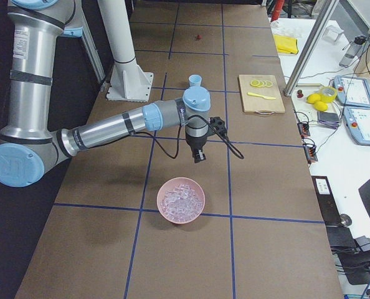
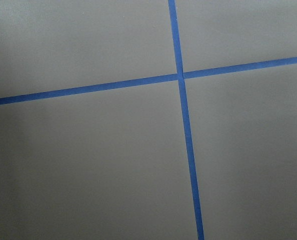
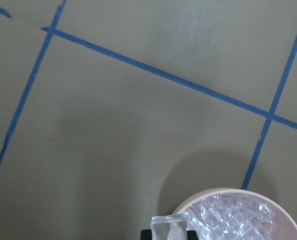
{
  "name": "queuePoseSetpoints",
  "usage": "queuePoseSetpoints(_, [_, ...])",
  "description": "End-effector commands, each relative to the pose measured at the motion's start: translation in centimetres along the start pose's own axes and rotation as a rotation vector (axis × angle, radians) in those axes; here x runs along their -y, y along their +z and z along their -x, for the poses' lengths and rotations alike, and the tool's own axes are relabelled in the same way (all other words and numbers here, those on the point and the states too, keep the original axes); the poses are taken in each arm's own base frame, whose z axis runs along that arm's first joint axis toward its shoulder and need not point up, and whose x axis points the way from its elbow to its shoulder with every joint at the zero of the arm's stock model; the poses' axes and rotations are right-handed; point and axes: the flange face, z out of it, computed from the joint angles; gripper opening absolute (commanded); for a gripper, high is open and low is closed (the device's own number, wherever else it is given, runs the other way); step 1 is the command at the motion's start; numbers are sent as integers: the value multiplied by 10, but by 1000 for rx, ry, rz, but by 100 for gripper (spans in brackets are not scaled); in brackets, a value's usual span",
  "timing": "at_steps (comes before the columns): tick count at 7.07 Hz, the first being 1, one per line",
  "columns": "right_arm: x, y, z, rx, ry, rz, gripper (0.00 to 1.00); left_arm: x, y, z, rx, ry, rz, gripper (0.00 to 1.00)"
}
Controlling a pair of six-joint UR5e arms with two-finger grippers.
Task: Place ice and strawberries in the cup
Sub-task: 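Carry the ice cube with the right gripper over the blue cup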
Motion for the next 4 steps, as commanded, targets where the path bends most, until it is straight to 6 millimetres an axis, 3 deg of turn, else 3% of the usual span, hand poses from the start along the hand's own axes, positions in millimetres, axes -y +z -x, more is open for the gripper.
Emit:
queuePoseSetpoints(1, [56, -22, 74, 30, -140, -74, 0, 0, 0, 0, 0, 0, 0, 100])
queuePoseSetpoints(4, [105, -4, 215, 94, 35, -78, 0, 0, 0, 0, 0, 0, 0, 100])
